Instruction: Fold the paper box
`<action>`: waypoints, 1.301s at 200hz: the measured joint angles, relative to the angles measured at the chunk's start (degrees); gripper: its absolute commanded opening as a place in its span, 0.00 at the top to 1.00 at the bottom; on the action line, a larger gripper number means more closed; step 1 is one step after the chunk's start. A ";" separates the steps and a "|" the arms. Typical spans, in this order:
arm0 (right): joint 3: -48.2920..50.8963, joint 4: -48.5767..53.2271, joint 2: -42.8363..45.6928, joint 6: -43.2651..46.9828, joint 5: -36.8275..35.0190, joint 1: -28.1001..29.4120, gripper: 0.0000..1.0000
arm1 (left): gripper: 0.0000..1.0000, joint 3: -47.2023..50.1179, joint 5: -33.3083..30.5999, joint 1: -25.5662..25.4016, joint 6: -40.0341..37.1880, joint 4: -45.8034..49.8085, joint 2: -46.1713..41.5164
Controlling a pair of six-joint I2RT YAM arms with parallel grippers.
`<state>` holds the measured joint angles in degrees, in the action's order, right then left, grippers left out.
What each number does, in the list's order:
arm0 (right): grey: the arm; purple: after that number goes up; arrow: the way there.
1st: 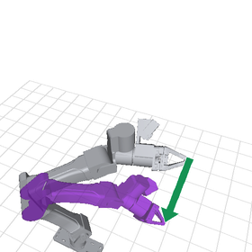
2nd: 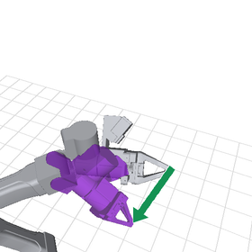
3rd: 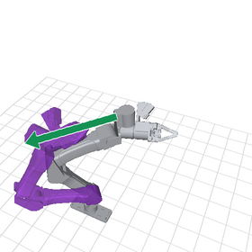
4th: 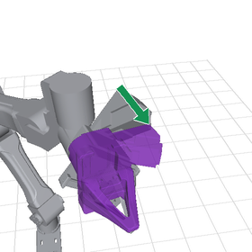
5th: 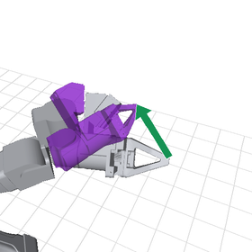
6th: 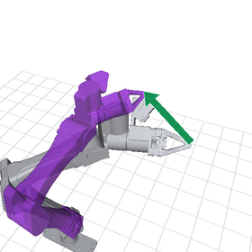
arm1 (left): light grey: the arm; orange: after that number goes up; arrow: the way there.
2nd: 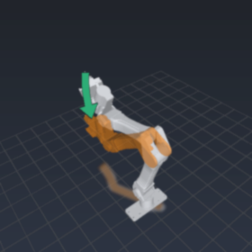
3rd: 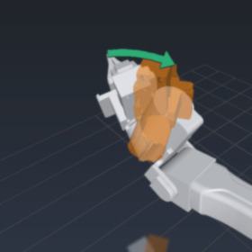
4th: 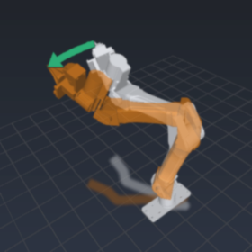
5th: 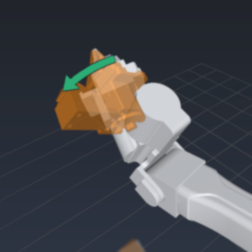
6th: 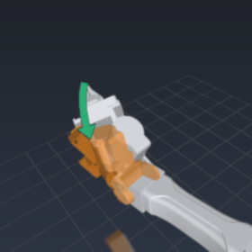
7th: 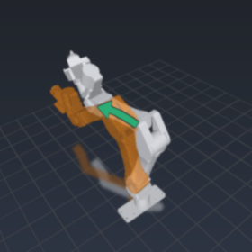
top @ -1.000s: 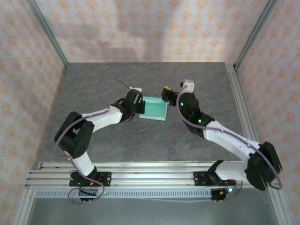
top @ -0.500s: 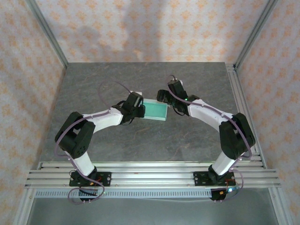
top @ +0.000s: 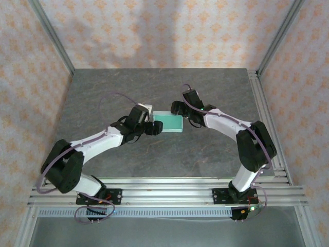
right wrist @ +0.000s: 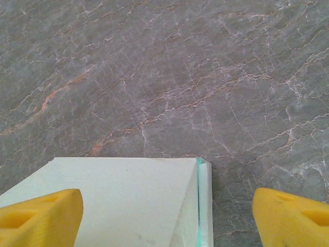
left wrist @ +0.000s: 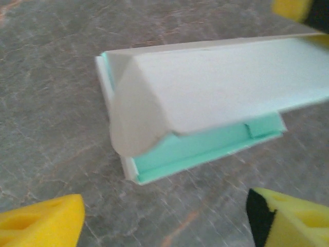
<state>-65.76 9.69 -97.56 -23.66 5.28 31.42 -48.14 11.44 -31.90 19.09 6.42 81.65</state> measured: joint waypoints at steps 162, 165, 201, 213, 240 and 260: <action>3.63 -1.57 -2.97 0.48 3.80 -0.68 0.51 | 0.57 -10.91 8.09 8.81 11.13 3.80 16.44; 3.67 -1.60 -2.97 0.37 3.85 -0.68 0.52 | 0.58 -11.06 8.13 8.81 10.86 3.80 16.72; 3.87 -2.03 -3.06 0.52 4.28 -0.94 0.59 | 0.65 -12.46 8.81 8.81 10.99 3.69 18.75; 3.96 -2.23 -3.21 0.50 4.59 -1.03 0.59 | 0.68 -12.57 9.11 8.81 10.91 3.65 19.17; 3.96 -2.73 -3.56 0.52 4.90 -1.27 0.60 | 0.68 -12.59 9.29 8.81 10.91 3.65 20.35; 3.96 -3.37 -3.98 0.52 5.03 -1.38 0.60 | 0.59 -12.61 9.53 8.81 11.08 3.72 20.92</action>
<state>-61.80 6.33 -101.54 -23.14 10.31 30.04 -60.75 20.97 -23.09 30.17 10.13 102.56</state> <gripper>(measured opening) 0.401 0.352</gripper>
